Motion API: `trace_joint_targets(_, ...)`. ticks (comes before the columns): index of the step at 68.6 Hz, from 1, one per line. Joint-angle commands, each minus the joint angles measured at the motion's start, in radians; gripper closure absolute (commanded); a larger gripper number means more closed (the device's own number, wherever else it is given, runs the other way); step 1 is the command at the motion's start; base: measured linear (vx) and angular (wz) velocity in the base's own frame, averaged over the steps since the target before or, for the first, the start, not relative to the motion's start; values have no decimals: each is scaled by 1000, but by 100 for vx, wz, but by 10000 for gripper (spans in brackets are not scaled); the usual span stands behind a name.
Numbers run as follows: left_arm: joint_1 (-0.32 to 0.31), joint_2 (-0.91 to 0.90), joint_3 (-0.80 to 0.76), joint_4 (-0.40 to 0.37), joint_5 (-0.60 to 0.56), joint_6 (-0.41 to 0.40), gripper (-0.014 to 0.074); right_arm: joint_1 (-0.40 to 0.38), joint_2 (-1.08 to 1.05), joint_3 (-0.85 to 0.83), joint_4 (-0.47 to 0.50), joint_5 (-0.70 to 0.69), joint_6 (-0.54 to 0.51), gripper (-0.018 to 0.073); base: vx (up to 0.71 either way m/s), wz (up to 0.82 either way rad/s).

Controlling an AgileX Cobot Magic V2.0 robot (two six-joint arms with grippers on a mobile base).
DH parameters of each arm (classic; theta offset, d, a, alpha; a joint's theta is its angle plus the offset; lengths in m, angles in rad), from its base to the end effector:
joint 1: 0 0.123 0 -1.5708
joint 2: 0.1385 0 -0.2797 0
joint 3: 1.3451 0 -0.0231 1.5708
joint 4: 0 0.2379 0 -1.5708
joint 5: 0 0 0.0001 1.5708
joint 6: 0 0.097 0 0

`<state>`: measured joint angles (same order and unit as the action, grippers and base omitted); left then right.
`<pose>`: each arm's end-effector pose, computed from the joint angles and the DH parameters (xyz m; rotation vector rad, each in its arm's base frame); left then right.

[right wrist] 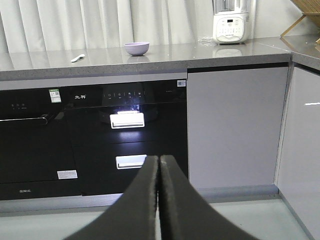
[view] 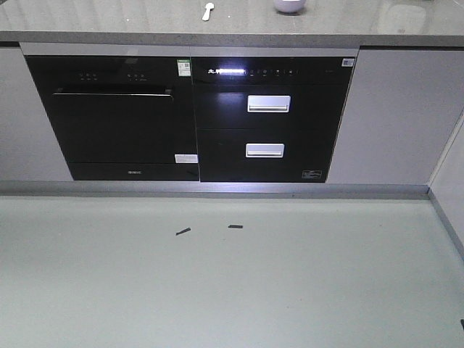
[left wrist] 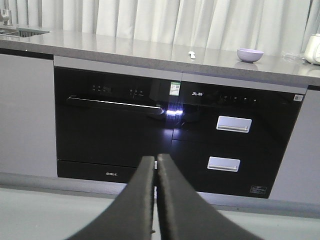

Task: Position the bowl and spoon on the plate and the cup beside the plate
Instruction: 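Drive the base forward toward the counter with the spoon and bowl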

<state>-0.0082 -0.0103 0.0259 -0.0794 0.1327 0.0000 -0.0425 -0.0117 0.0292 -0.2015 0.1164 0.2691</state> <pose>0.0550 -0.0015 0.1928 -0.0495 1.6313 -0.0753 0.0550 -0.0046 0.1936 0.1079 1.6115 0.0016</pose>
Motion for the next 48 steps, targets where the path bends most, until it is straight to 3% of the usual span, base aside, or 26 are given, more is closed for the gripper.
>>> trace_joint_targets(1, -7, -15, 20, -3, -67, 0, 602, -6, -10, 7, -4, -68, -10, 561, 5, 1)
trace_joint_targets(48, -7, -15, 20, -3, -67, 0, 602, -6, -10, 7, -4, -68, -10, 561, 3, 0)
